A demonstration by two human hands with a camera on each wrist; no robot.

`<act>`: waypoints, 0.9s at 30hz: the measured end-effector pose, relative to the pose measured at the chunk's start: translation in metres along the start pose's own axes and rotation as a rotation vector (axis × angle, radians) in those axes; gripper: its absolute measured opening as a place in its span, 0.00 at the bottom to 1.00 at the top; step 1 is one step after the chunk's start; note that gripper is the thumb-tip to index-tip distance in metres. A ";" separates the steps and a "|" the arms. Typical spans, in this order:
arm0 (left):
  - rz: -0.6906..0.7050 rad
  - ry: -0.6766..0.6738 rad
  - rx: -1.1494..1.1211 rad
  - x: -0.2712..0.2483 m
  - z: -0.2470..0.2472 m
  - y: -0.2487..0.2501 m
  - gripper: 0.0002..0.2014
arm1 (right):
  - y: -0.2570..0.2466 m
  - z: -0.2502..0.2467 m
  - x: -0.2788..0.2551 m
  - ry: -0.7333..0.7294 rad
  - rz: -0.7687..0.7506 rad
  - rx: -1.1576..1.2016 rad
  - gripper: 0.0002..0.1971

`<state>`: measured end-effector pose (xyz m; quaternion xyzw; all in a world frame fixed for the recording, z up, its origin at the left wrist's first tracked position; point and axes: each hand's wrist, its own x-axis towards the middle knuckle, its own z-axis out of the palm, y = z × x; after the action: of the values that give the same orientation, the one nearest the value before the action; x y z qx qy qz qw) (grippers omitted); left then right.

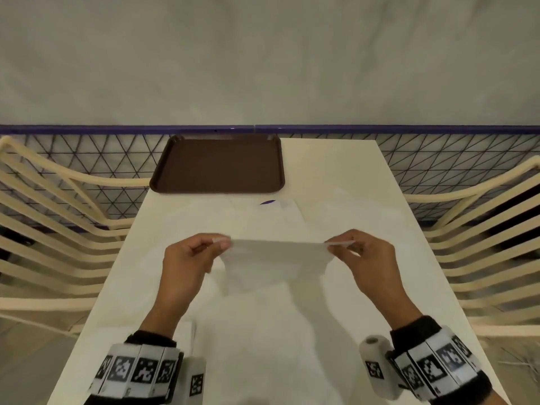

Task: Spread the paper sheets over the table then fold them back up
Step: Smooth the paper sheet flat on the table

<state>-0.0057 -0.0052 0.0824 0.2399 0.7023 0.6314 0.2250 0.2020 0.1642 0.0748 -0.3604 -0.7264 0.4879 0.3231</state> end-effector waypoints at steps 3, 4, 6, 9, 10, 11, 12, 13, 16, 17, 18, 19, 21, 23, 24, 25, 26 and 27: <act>-0.066 -0.096 0.096 -0.017 -0.010 -0.028 0.07 | 0.029 0.002 -0.027 -0.074 0.054 -0.045 0.10; -0.105 -0.135 0.141 -0.023 -0.013 -0.040 0.07 | 0.041 0.005 -0.035 -0.108 0.090 -0.046 0.12; -0.184 -0.207 0.235 -0.036 -0.018 -0.066 0.10 | 0.063 0.011 -0.049 -0.169 0.156 -0.100 0.16; -0.240 -0.301 0.401 -0.053 -0.024 -0.100 0.11 | 0.093 0.018 -0.067 -0.270 0.244 -0.217 0.20; -0.254 -0.328 0.445 -0.057 -0.025 -0.108 0.11 | 0.101 0.019 -0.072 -0.300 0.260 -0.251 0.22; -0.270 -0.343 0.463 -0.060 -0.025 -0.113 0.11 | 0.107 0.020 -0.076 -0.322 0.275 -0.291 0.23; -0.293 -0.348 0.457 -0.063 -0.025 -0.117 0.11 | 0.111 0.021 -0.079 -0.336 0.292 -0.316 0.23; -0.314 -0.341 0.436 -0.063 -0.024 -0.119 0.11 | 0.112 0.021 -0.079 -0.338 0.310 -0.334 0.23; -0.328 -0.289 0.406 -0.057 -0.020 -0.120 0.08 | 0.107 0.024 -0.070 -0.292 0.338 -0.335 0.19; -0.313 -0.263 0.408 -0.051 -0.018 -0.119 0.08 | 0.105 0.026 -0.063 -0.261 0.351 -0.328 0.15; -0.285 -0.241 0.422 -0.044 -0.016 -0.119 0.08 | 0.102 0.028 -0.055 -0.233 0.357 -0.329 0.12; -0.246 -0.219 0.445 -0.037 -0.014 -0.120 0.08 | 0.101 0.032 -0.047 -0.214 0.353 -0.347 0.08; -0.185 -0.185 0.497 -0.019 -0.008 -0.125 0.09 | 0.103 0.039 -0.030 -0.198 0.351 -0.400 0.10; -0.162 -0.144 0.546 -0.004 0.001 -0.132 0.04 | 0.106 0.047 -0.017 -0.185 0.373 -0.443 0.17; -0.163 -0.116 0.574 0.001 0.005 -0.134 0.05 | 0.108 0.050 -0.012 -0.184 0.383 -0.459 0.19; -0.159 -0.086 0.603 0.003 0.008 -0.139 0.10 | 0.110 0.053 -0.009 -0.189 0.389 -0.470 0.18; -0.130 -0.066 0.650 0.001 0.010 -0.143 0.15 | 0.113 0.055 -0.007 -0.199 0.401 -0.482 0.15; -0.038 -0.056 0.719 -0.003 0.012 -0.145 0.17 | 0.116 0.057 -0.007 -0.213 0.415 -0.500 0.12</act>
<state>-0.0031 -0.0104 -0.0630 0.3077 0.8774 0.3330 0.1570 0.1829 0.1620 -0.0527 -0.5156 -0.7643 0.3851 0.0407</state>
